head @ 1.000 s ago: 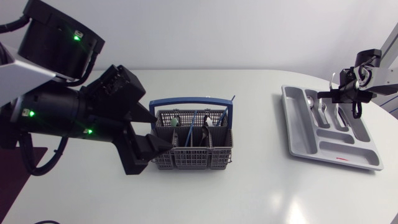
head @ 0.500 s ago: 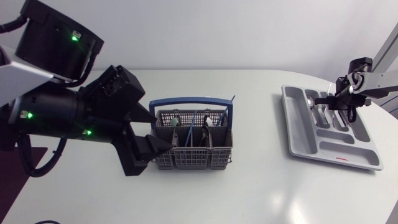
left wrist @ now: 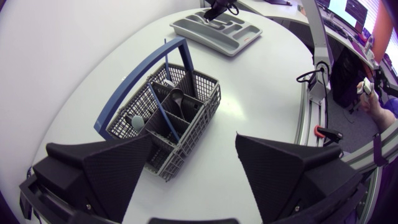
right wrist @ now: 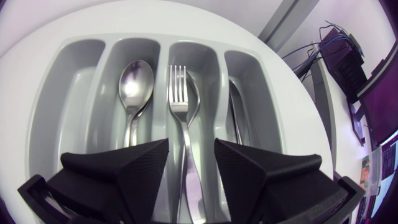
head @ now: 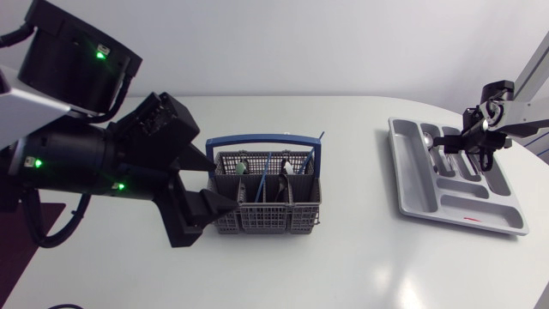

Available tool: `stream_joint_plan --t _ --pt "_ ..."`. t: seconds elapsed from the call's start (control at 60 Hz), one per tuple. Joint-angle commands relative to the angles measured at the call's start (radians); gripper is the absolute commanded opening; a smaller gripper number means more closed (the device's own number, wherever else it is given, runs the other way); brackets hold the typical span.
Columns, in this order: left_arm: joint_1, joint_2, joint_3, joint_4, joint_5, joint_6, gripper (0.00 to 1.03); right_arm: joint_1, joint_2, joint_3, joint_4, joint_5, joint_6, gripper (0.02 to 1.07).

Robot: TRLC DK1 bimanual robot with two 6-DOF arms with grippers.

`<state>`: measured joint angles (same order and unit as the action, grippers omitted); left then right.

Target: Sort the cutlery from the basket into the organizer compartments.

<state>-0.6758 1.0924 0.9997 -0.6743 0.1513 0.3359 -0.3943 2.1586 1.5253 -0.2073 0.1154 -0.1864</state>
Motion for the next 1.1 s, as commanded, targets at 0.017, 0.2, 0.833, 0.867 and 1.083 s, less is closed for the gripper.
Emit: stream_joint_plan --t 0.017,0.2,0.833,0.867,1.083 --pt "-0.013 -0.020 -0.035 0.005 -0.002 -0.015 0.94 0.023 -0.137 -0.111 0.039 -0.019 -0.018 0.72" --pt "-0.030 -0.031 -0.056 0.041 -0.002 -0.012 0.94 0.083 -0.419 -0.392 0.160 -0.086 -0.093 0.72" --pt "-0.019 0.155 -0.199 0.441 0.048 -0.149 0.91 0.273 -1.050 -0.835 0.094 -0.309 -0.180 0.75" --pt "-0.018 0.170 -0.197 0.453 0.048 -0.161 0.91 0.275 -1.060 -0.846 0.094 -0.312 -0.182 0.75" --pt "-0.016 0.236 -0.173 0.498 -0.006 -0.206 0.87 0.276 -1.103 -0.890 0.100 -0.330 -0.189 0.75"
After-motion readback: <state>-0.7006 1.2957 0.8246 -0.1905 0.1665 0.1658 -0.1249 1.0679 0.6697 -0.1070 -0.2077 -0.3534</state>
